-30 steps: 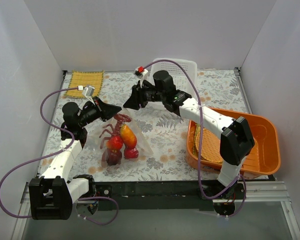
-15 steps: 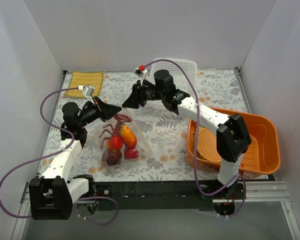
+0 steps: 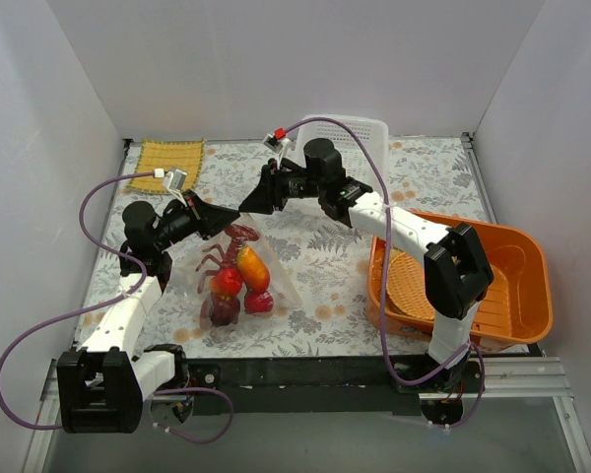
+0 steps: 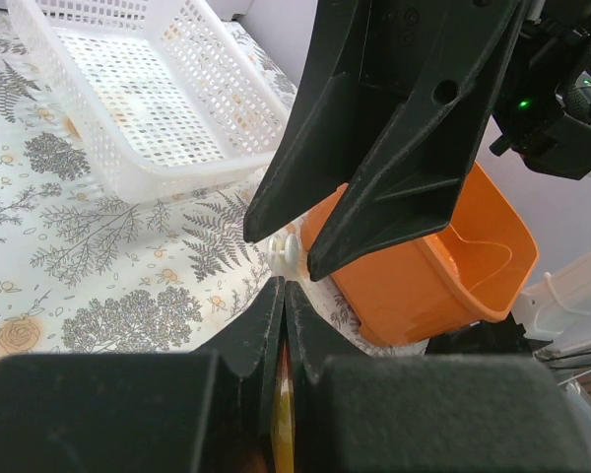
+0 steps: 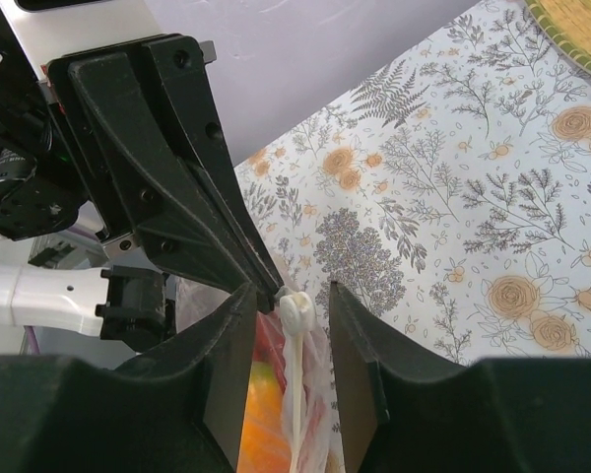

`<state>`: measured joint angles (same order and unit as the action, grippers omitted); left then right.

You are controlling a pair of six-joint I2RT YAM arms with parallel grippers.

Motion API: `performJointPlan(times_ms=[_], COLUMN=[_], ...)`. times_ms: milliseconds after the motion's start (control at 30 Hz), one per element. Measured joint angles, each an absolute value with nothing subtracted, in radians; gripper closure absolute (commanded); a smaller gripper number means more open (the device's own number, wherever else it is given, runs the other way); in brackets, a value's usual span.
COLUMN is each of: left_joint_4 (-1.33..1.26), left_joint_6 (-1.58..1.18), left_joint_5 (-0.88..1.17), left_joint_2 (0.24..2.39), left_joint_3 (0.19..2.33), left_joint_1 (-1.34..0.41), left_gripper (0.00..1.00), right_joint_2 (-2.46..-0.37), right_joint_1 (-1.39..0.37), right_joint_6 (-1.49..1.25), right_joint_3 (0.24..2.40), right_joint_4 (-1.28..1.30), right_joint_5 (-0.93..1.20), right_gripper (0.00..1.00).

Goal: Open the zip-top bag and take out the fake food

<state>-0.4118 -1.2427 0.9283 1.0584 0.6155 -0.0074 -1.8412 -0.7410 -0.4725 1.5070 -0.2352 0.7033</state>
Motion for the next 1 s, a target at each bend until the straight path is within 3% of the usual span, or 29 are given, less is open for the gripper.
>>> performJointPlan(times_ms=[267,567,1000], left_joint_4=[-0.411,-0.401,-0.361], left_joint_6=[-1.243,-1.242,-1.281], left_joint_5=[0.925,0.916,0.76], left_joint_2=[1.059,1.059,1.053], left_joint_3=[0.616,0.616,0.599], left_joint_1=[-0.007,-0.006,-0.017], left_gripper=[1.0,1.0,1.0], right_joint_2=[-1.86,-1.86,-1.826], right_joint_1=[-0.741,-0.741,-0.751], right_joint_6=[-0.475,-0.494,-0.451], right_joint_3=[1.509,1.483,1.436], right_joint_4=[-0.235,-0.265,-0.257], right_joint_5=[0.717,0.714,0.64], right_gripper=[0.63,0.92,0.93])
